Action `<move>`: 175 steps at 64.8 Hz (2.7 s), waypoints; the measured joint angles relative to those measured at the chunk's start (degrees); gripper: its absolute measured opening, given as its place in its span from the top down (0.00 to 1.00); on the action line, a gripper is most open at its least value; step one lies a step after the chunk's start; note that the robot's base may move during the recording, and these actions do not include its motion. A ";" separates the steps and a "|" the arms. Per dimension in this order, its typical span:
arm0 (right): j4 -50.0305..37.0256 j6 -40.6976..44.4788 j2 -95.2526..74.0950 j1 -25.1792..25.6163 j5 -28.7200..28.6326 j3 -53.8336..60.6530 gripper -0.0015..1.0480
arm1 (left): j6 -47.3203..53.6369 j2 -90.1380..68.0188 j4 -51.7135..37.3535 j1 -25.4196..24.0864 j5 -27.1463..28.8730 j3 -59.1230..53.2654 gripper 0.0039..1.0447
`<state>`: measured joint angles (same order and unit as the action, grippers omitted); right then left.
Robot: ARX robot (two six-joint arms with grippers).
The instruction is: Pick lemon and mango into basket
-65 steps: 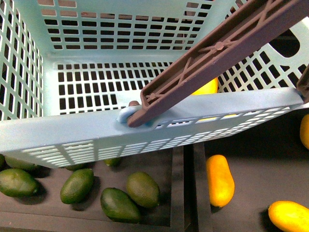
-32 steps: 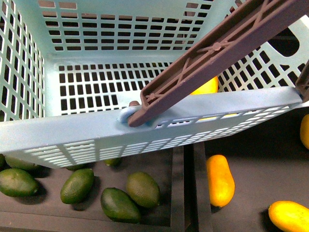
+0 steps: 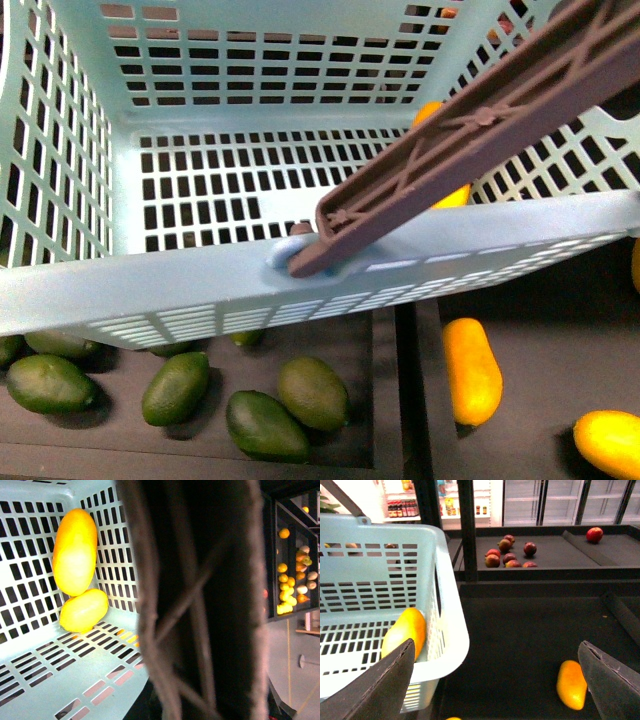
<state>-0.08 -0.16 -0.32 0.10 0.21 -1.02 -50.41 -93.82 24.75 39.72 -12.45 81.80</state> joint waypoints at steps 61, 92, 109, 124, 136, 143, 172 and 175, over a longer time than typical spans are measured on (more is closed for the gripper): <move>0.17 0.00 0.02 -0.07 -0.24 0.00 0.08 | 0.37 0.02 0.00 -0.68 1.79 0.04 0.96; 0.15 0.00 0.11 -0.07 -0.31 0.00 0.08 | -12.22 -0.35 -9.92 1.31 21.53 -2.40 0.96; 0.15 0.00 0.13 -0.07 -0.17 0.00 0.08 | -38.40 -6.67 -14.93 -4.42 44.68 3.08 0.96; 0.15 0.00 0.13 -0.07 -0.20 0.00 0.08 | -43.15 -16.09 -14.86 -8.41 38.58 6.62 0.96; 0.15 0.00 0.13 -0.07 -0.20 0.00 0.08 | -48.22 -22.51 -15.02 -10.47 34.40 10.45 0.96; 0.15 0.00 0.11 -0.07 -0.17 0.00 0.08 | -47.12 -26.34 -15.26 -13.46 33.88 14.84 0.96; 0.15 0.00 0.11 -0.07 -0.20 0.00 0.08 | -38.16 -35.87 -23.28 -17.79 22.36 16.31 0.96; 0.15 0.00 0.11 -0.07 -0.20 0.00 0.08 | -37.22 -35.82 -24.79 -18.16 21.27 14.69 0.96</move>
<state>0.08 -0.16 -0.21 0.03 0.01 -1.02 -87.64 -129.64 -0.03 21.56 8.82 96.49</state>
